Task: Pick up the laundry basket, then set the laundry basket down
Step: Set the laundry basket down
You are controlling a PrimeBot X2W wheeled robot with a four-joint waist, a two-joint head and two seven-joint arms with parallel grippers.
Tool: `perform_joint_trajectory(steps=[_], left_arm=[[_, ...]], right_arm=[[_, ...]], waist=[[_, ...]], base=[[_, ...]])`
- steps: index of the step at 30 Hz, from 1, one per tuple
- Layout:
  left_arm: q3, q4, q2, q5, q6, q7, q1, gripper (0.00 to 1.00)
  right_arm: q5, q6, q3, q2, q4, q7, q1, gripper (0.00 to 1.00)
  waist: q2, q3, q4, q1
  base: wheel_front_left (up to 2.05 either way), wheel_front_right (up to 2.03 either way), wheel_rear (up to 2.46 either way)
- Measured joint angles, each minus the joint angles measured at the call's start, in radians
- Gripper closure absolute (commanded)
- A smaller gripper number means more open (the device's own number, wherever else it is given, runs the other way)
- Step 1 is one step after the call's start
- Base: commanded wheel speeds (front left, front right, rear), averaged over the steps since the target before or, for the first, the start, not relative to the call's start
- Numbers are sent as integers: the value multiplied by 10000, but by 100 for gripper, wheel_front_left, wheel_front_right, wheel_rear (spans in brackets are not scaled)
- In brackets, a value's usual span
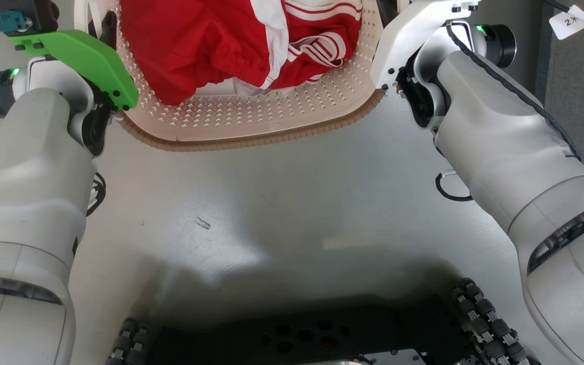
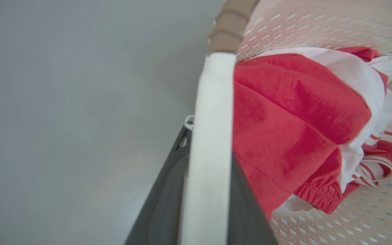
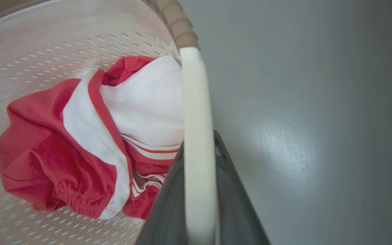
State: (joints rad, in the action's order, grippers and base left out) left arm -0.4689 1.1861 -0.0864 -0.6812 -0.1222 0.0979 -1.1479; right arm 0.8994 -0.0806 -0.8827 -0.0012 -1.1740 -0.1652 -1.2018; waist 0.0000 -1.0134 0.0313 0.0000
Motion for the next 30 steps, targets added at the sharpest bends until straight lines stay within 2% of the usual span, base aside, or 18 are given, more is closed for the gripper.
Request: perform_joint_trajectory(steps=[20, 21, 22, 23, 25, 26, 30], left_arm=[[-48, 148, 31, 0, -77, 188, -321, 100], [-63, 161, 38, 0, -86, 188, -325, 87], [-73, 171, 48, 0, -88, 190, -331, 78], [-96, 199, 56, 0, -92, 190, -338, 58], [-113, 290, 58, 0, -92, 194, -339, 19], [-113, 290, 58, 0, -92, 194, -339, 0], [-111, 410, -12, 0, -90, 221, -337, 0]], right_arm=[[84, 12, -48, -36, -38, -100, -345, 100], [109, 13, -48, -40, -38, -98, -345, 79], [138, 38, -56, -50, -38, -86, -345, 51], [151, 46, -71, -65, -36, -86, -345, 17], [171, 63, -77, -130, -42, -61, -344, 10], [171, 63, -77, -130, -42, -61, -344, 0], [176, 115, -115, -407, -52, 2, -343, 0]], waist=[[0, -280, -47, -1], [0, -275, -52, -1], [0, -268, -59, -1], [0, -261, -65, 0], [0, -243, -77, 0], [0, -243, -77, 0], [0, -196, -102, -1]], base=[[0, 0, 0], [0, 0, 0], [0, 0, 0], [0, 0, 0], [0, 0, 0], [0, 0, 0], [0, 0, 0]])
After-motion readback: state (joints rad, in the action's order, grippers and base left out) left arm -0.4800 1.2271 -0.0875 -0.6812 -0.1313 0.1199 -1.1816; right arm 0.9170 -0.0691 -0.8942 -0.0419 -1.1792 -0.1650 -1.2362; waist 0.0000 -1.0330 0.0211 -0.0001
